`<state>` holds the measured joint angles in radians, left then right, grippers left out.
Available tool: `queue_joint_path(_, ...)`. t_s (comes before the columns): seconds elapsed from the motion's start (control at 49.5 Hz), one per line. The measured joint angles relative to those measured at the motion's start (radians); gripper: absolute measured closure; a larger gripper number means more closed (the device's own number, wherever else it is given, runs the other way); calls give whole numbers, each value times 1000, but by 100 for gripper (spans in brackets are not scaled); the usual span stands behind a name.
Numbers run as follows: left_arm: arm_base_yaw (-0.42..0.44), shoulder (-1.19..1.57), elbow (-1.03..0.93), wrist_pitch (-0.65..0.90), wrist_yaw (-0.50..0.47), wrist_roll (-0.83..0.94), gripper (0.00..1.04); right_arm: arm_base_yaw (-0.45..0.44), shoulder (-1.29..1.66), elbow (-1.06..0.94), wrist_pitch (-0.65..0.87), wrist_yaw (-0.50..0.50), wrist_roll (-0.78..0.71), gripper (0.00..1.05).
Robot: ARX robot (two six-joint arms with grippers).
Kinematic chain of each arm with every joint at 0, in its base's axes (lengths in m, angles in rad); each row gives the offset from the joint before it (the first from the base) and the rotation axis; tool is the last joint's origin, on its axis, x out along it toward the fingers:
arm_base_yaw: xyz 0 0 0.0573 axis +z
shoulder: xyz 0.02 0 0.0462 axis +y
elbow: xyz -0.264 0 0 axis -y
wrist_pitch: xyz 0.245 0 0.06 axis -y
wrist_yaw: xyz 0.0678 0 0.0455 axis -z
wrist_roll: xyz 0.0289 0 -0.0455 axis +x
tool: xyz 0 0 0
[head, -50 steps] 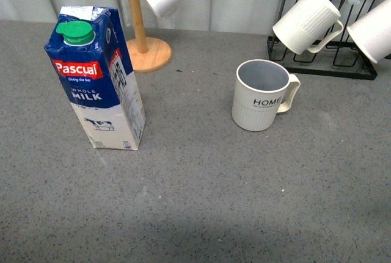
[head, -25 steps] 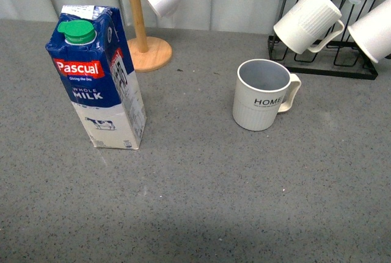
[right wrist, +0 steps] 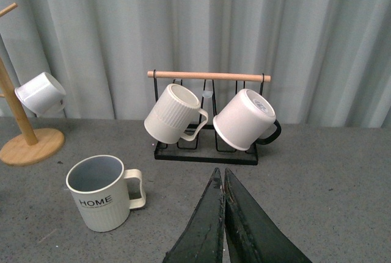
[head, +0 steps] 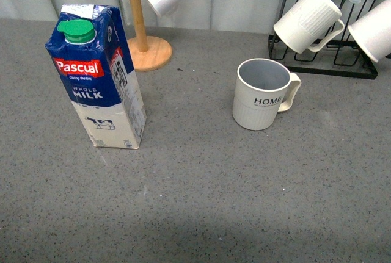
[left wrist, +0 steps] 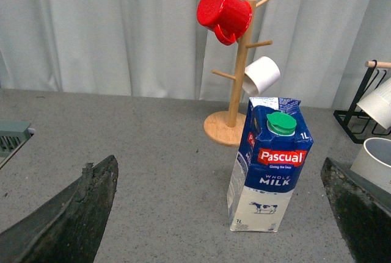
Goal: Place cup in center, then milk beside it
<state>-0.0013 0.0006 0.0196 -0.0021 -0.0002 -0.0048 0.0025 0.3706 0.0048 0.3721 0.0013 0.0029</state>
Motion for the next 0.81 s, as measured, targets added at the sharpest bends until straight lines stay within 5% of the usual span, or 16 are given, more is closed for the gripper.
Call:
queue_joint_path(0.687, 0, 0, 0, 0, 0, 0, 6, 0, -200, 0, -198, 0, 0, 104)
queue_joint_path(0.808, 0, 0, 0, 0, 0, 0, 6, 0, -336, 1, -363, -2, 0, 104)
